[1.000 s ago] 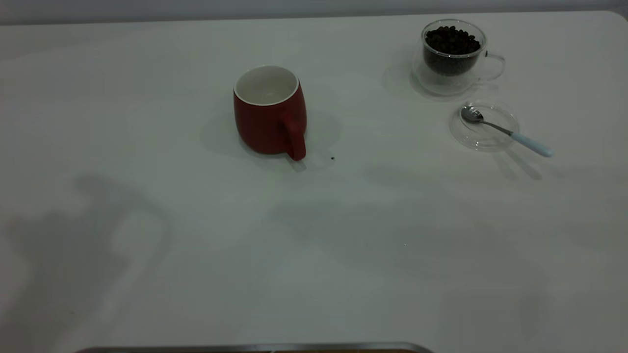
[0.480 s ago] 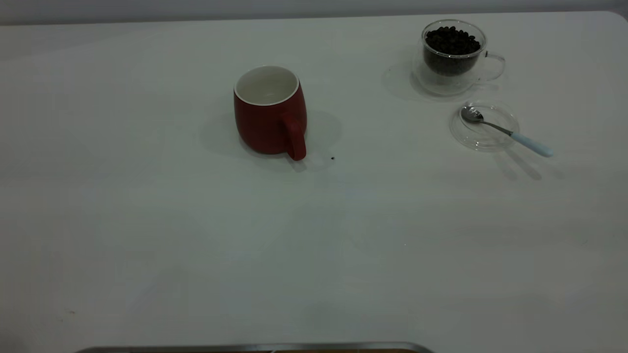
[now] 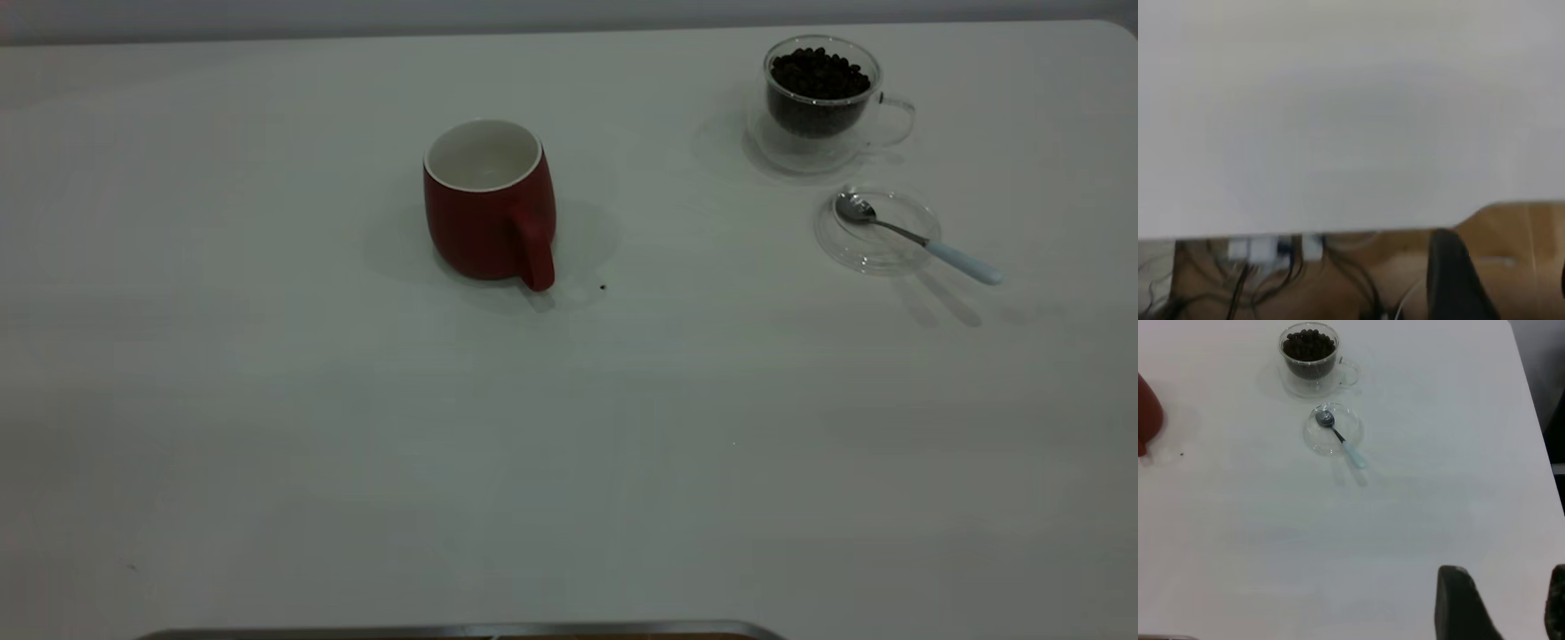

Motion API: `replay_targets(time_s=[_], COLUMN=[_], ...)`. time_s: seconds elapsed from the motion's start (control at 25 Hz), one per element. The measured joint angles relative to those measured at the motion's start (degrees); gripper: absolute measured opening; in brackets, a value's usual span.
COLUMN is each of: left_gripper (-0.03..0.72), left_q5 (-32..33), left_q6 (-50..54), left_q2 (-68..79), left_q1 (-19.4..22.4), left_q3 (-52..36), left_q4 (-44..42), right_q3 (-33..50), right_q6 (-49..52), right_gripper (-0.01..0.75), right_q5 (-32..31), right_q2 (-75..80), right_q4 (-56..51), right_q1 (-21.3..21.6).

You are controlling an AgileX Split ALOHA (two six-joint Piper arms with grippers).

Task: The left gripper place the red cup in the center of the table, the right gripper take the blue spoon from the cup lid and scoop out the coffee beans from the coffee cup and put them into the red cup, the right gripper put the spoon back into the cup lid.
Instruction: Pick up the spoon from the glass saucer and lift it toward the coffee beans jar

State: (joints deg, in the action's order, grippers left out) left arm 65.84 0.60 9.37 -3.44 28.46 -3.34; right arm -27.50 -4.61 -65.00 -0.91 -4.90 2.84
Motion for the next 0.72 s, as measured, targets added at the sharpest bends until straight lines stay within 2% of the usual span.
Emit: replay_targets(time_s=[0.24,0.72], left_gripper=[0.451,0.451], left_q5=[-0.6,-0.6], left_q6=[-3.5,-3.5], left_q2=[-5.4,-10.5], left_q1=[3.5,3.8], left_q3=[-0.6,-0.6], left_q4=[5.7,5.4], right_q3=[0.0,0.0], right_q6=[0.0,-0.1], right_gripper=[0.35,0.35], right_q5=[0.0,0.0], right_q2=[0.0,0.0], right_q4=[0.0,0.0], right_q1=[0.0,0.0])
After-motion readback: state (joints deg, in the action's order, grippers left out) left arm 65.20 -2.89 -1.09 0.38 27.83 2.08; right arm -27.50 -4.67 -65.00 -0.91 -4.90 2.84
